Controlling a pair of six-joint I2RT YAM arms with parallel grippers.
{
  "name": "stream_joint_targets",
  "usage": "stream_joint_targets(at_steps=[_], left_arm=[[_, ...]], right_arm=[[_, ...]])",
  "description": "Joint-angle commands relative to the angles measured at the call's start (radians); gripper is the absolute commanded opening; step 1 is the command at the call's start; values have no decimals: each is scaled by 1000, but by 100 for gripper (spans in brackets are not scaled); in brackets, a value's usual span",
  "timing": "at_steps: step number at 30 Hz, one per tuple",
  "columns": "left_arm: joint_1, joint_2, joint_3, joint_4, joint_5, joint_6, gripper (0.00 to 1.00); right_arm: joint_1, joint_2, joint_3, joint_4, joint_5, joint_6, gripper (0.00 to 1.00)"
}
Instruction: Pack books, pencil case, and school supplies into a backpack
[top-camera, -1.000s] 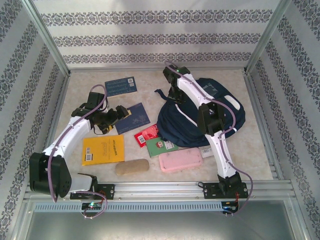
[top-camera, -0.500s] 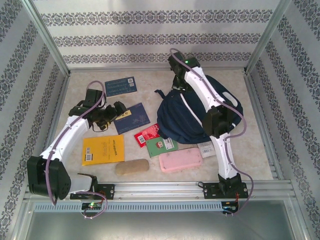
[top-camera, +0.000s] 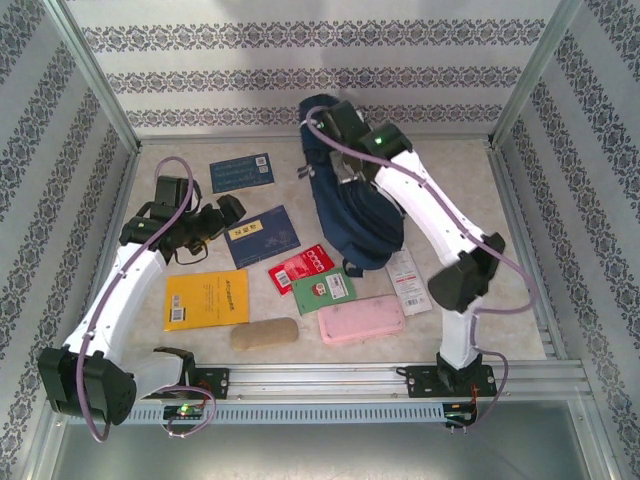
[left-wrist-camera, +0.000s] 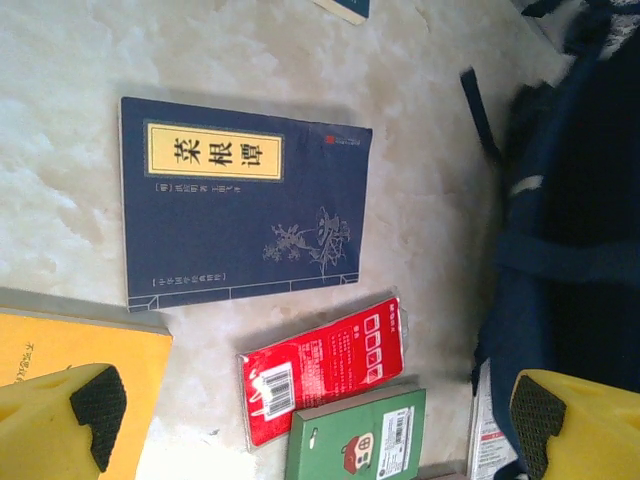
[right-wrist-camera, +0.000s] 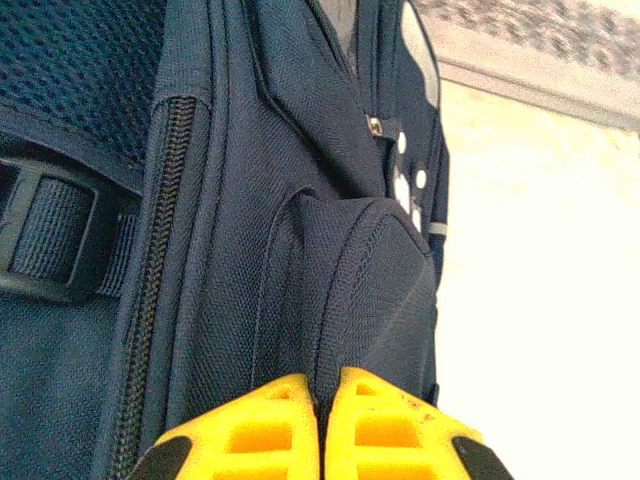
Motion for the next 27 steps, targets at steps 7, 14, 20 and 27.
stream_joint_targets(at_steps=[7,14,20,27], left_arm=[[-14,-167,-111,127,9,137,93],[-100,-133,-125,193,212,301,88],[-283,-8,-79,157,117,450,79],[-329,77,-102,278,171,574,57]], right_arm=[[-85,-316,-521,451,-428,-204,0],[-108,-285,-607,519,-553,-108,0],[-133,-255,-613,517,-669,-93,0],[-181,-240,-614,509,-885,-89,0]])
